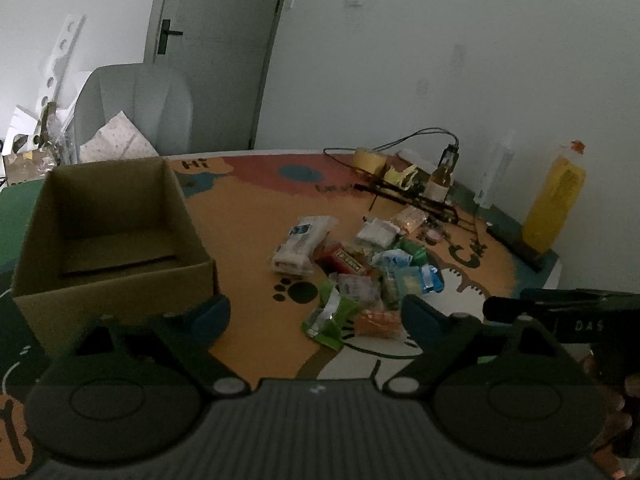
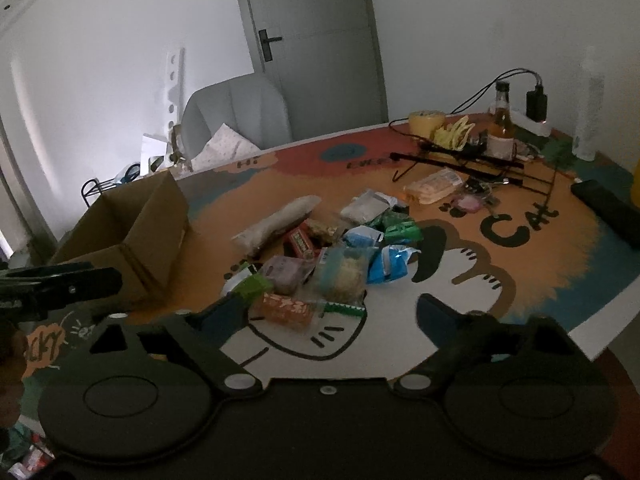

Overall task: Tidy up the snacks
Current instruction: 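Move both grippers toward the snack pile on the table, then grasp the green-and-white packet with the left gripper while the right grasps the blue-and-white bag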

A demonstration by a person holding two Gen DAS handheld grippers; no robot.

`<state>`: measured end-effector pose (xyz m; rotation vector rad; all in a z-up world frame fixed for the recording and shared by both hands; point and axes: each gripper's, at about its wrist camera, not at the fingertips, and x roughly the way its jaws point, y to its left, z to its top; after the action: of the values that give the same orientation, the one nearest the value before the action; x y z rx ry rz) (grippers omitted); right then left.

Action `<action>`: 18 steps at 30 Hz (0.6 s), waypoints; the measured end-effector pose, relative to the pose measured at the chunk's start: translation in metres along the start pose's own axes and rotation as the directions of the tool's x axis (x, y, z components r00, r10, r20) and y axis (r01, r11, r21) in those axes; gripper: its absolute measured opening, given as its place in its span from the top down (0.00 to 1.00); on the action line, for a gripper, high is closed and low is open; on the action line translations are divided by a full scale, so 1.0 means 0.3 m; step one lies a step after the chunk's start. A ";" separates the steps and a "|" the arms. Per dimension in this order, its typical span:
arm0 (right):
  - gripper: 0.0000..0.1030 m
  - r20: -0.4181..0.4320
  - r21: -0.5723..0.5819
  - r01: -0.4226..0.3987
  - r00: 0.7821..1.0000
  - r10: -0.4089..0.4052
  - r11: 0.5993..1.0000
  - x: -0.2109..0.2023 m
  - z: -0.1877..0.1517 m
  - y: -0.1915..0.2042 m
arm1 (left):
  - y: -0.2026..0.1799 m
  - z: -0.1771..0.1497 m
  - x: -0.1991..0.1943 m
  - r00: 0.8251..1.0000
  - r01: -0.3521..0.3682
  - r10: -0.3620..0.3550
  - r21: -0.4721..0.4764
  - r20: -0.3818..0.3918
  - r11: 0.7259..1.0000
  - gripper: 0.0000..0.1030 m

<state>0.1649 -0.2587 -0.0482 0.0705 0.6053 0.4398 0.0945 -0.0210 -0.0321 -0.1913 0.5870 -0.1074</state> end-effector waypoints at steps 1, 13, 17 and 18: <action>0.17 0.004 0.000 -0.002 1.000 0.002 1.000 0.011 0.003 -0.005 | -0.001 0.002 0.015 1.000 0.005 -0.005 0.001 -0.006 1.000 0.12; 0.29 -0.025 0.046 0.027 0.999 -0.025 0.999 0.143 0.000 -0.081 | -0.004 0.005 0.207 0.996 0.014 -0.014 -0.004 -0.093 1.000 0.27; 0.29 -0.073 0.069 0.025 0.997 -0.020 0.997 0.196 -0.010 -0.093 | -0.003 0.001 0.268 0.993 0.010 -0.011 -0.006 -0.119 1.000 0.31; 0.29 -0.095 0.076 0.024 0.995 -0.017 0.997 0.210 -0.016 -0.093 | -0.001 0.001 0.282 0.992 0.010 -0.010 -0.006 -0.125 1.000 0.32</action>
<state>0.2189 -0.2579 -0.0912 0.1174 0.7159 0.4014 0.1647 -0.0344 -0.0774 -0.1933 0.7114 -0.1282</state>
